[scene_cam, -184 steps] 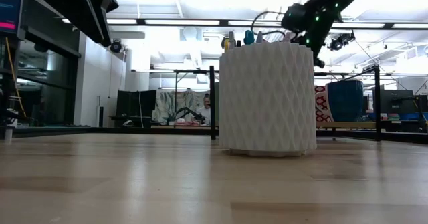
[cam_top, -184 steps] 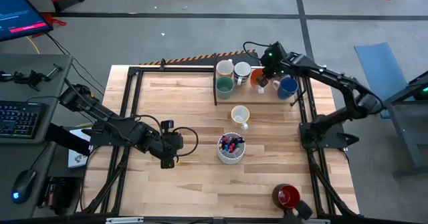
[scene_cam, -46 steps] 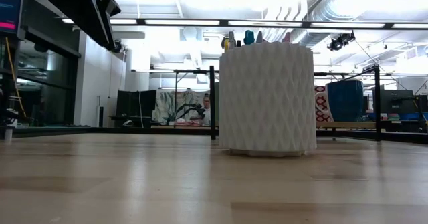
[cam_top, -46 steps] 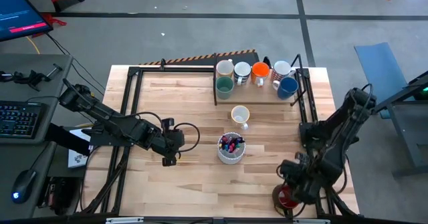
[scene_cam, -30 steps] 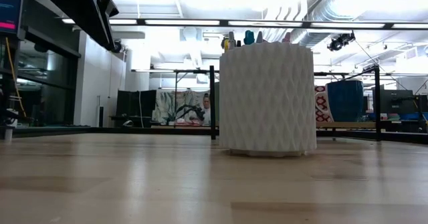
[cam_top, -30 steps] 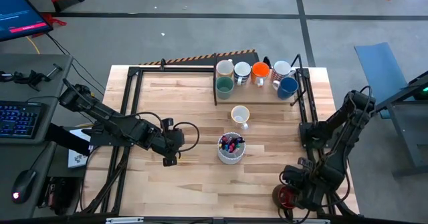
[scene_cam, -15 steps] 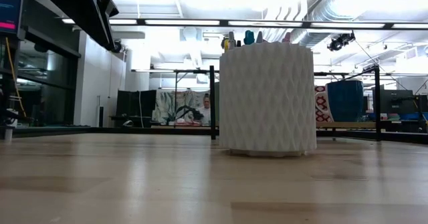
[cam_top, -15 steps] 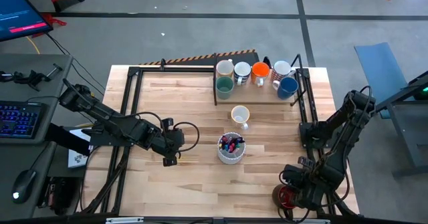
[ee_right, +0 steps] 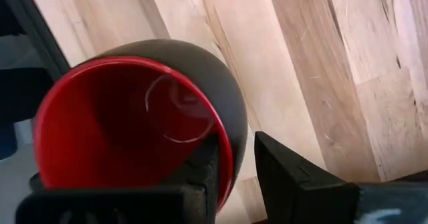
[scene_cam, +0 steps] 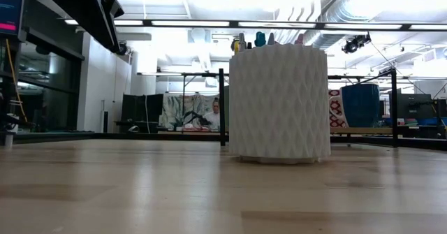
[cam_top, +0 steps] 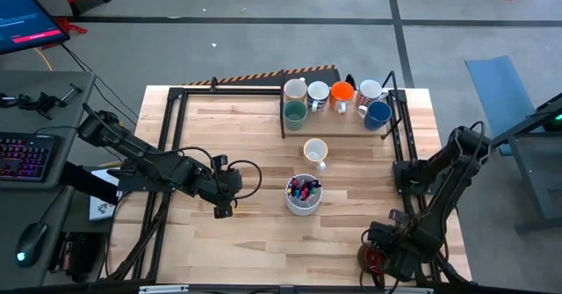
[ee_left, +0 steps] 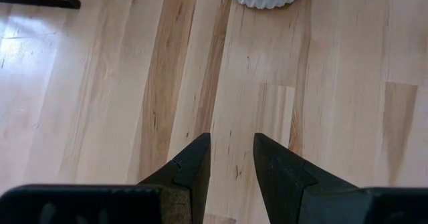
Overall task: Place coffee mugs
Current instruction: Put the black mug on the shelf
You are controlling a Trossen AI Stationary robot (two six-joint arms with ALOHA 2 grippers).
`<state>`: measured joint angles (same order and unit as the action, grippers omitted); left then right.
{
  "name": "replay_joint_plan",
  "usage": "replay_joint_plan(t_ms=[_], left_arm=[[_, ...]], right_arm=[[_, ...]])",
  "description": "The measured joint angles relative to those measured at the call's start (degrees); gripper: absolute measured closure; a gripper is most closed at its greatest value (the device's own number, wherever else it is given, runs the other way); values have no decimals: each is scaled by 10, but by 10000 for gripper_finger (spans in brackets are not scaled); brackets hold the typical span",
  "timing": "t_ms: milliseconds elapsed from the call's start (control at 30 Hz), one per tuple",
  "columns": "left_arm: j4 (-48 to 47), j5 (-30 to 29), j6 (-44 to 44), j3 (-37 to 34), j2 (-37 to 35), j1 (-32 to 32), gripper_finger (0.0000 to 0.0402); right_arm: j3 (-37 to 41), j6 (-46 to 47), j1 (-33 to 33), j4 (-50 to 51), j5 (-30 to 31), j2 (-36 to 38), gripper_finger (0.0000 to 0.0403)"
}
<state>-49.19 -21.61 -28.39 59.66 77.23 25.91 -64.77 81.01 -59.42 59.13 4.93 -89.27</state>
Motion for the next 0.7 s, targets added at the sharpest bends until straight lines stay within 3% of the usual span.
replay_joint_plan(t_ms=[467, 700], left_arm=[[1, 0, 0, 0, 0, 0, 298], [2, -1, 0, 0, 0, 0, 298]], right_arm=[[0, 12, 0, -22, 11, -59, 331], [0, 43, 2, -16, 16, -60, 395]])
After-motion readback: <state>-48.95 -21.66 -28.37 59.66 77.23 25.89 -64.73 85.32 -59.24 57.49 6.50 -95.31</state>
